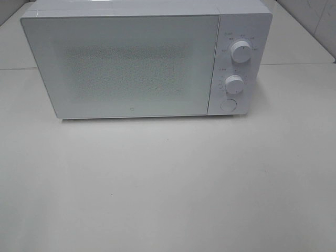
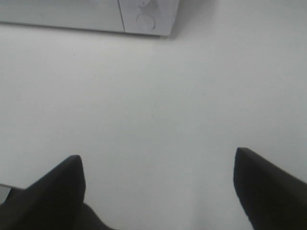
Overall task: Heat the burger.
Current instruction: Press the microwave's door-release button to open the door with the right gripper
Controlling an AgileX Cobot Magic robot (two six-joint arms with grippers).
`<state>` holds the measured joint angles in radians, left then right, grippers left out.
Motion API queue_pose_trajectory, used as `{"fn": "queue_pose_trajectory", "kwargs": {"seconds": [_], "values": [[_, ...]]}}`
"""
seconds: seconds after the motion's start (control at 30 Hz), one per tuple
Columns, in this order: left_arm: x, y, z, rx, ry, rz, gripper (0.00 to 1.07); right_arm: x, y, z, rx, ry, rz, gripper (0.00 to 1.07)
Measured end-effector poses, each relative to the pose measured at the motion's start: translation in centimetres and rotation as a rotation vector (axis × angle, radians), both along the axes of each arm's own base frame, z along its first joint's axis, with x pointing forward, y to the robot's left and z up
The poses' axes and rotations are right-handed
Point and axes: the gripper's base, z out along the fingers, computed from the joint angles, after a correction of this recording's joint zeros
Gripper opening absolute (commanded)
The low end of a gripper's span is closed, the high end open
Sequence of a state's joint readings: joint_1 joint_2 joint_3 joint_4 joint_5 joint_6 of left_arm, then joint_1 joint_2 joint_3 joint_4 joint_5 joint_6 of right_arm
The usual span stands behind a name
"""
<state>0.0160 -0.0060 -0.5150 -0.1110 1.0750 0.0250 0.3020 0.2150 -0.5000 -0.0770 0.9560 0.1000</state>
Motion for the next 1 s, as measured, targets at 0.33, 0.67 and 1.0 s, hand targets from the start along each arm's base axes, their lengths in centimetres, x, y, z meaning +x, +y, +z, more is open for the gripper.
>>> {"fn": "queue_pose_trajectory", "kwargs": {"seconds": [0.33,0.67,1.0], "values": [[0.0,0.0,0.0,0.000,0.000,0.000,0.98,-2.9,-0.9,0.2,0.043,-0.182,-0.138,0.76],[0.0,0.0,0.0,0.000,0.000,0.000,0.98,-3.4,-0.9,0.1,0.038,-0.208,-0.225,0.76],[0.0,0.0,0.0,0.000,0.000,0.000,0.98,-3.4,-0.9,0.1,0.038,-0.208,-0.228,0.76]]}}
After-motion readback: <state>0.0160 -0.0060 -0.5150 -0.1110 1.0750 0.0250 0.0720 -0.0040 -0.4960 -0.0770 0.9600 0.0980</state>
